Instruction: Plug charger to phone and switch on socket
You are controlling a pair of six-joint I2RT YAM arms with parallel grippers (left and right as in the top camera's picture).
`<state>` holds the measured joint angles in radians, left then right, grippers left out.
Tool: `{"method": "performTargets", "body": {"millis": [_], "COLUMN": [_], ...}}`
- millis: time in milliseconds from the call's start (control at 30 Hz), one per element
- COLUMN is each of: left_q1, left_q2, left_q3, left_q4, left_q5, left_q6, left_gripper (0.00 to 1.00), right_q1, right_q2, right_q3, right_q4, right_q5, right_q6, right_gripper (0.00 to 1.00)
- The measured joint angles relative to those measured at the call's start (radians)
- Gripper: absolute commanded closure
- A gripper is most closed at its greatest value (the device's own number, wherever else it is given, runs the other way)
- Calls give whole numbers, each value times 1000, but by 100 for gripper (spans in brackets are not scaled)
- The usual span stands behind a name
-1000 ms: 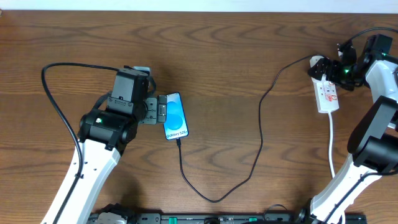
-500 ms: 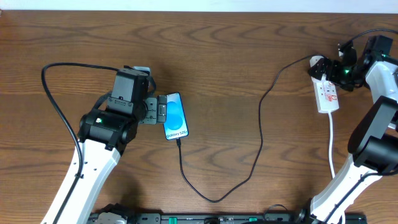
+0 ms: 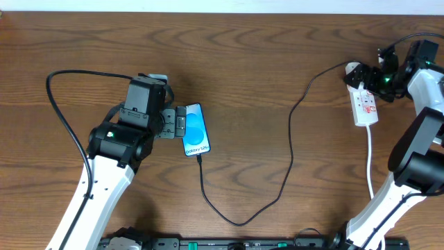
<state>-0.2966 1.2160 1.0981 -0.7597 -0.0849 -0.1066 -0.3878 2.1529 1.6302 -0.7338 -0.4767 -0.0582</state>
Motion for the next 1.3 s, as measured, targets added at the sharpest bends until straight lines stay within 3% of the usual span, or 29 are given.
{"method": "performTargets", "body": {"millis": [1300], "left_q1": [0], "left_q2": [0], "left_q3": [0], "left_q4": [0], "left_q5": [0], "left_q6": [0], "left_gripper": [2], "right_q1": [9], "right_q2": [-19], "right_q3": [-47], "right_q4": [77], "right_q5": [18], "right_q6": [47], "right_gripper": [1]}}
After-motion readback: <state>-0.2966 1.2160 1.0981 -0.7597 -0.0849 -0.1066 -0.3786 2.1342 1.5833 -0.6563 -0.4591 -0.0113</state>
